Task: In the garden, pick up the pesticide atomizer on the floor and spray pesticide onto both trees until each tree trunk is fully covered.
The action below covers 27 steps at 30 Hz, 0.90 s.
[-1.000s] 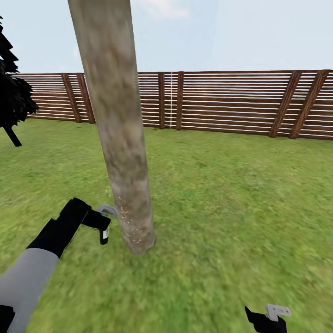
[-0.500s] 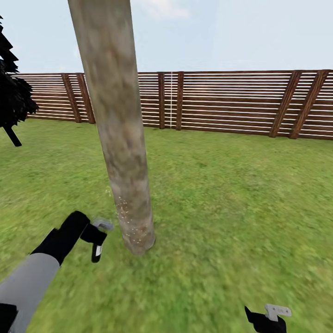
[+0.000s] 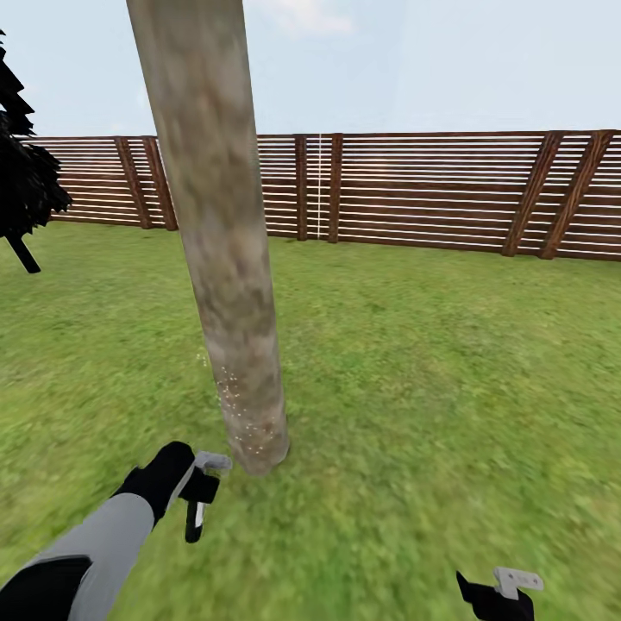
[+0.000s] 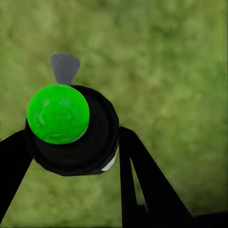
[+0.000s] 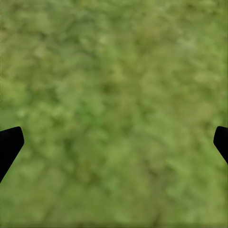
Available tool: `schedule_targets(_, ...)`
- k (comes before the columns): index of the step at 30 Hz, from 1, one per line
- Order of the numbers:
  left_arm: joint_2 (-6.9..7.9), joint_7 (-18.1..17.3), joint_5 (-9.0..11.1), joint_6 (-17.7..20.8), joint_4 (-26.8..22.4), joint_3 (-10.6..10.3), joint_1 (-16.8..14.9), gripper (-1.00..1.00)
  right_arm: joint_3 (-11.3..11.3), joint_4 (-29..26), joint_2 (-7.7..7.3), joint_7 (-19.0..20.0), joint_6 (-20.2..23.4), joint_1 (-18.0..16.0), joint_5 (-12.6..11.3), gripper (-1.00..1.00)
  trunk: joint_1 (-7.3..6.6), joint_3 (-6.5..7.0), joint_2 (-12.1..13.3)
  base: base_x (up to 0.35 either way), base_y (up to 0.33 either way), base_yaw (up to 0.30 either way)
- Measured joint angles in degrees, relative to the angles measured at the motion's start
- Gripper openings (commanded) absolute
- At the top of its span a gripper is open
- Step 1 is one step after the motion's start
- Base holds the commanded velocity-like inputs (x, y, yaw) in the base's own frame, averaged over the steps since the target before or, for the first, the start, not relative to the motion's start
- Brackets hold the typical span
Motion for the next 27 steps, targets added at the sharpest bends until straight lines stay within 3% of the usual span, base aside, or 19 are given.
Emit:
schedule_targets(2,0.14,2.4,-0.2,-1.5,1.0,0.3,0.8,-1.00,0.0,0.0,0.00,0.0,0.1,0.1,0.0,1.00,0.00,0.01,0.0,0.000,0.000,0.000)
schedule_targets(4,-0.27,7.0,1.1,-2.2,1.1,5.1,1.0,-1.00,0.0,0.0,0.06,0.0,0.1,0.1,0.0,1.00,0.00,0.01,0.0,0.000,0.000,0.000)
schedule_targets(6,-0.37,10.9,1.4,-2.3,1.2,6.2,1.1,-1.00,0.0,0.0,0.21,0.0,0.1,0.2,0.0,1.00,0.00,0.01,0.0,0.000,0.000,0.000)
schedule_targets(11,-0.87,12.6,2.0,-2.4,1.2,6.4,2.8,-1.00,0.0,0.0,0.05,0.0,0.0,0.1,0.0,1.00,0.00,0.01,0.0,0.031,0.000,0.000)
schedule_targets(20,-2.11,13.1,1.9,-6.9,2.6,6.4,4.5,-1.00,0.0,0.0,0.00,0.0,0.0,0.2,0.0,1.00,0.00,0.00,0.0,0.251,0.035,0.000)
schedule_targets(21,-1.77,13.5,1.4,-9.0,3.1,6.5,5.4,-1.00,0.0,0.0,0.00,0.0,0.0,0.2,0.0,1.00,0.00,0.00,0.0,0.148,0.006,0.000)
schedule_targets(24,-0.63,14.6,1.5,-9.7,3.3,6.7,6.4,-1.00,0.0,0.0,0.00,0.0,0.0,0.3,0.0,1.00,0.00,0.01,0.0,0.227,0.150,0.000)
schedule_targets(27,-0.72,14.7,1.8,-9.7,3.1,6.7,6.8,-1.00,0.0,0.0,0.00,0.0,0.0,0.4,0.0,1.00,0.00,0.01,0.0,0.257,0.216,0.000)
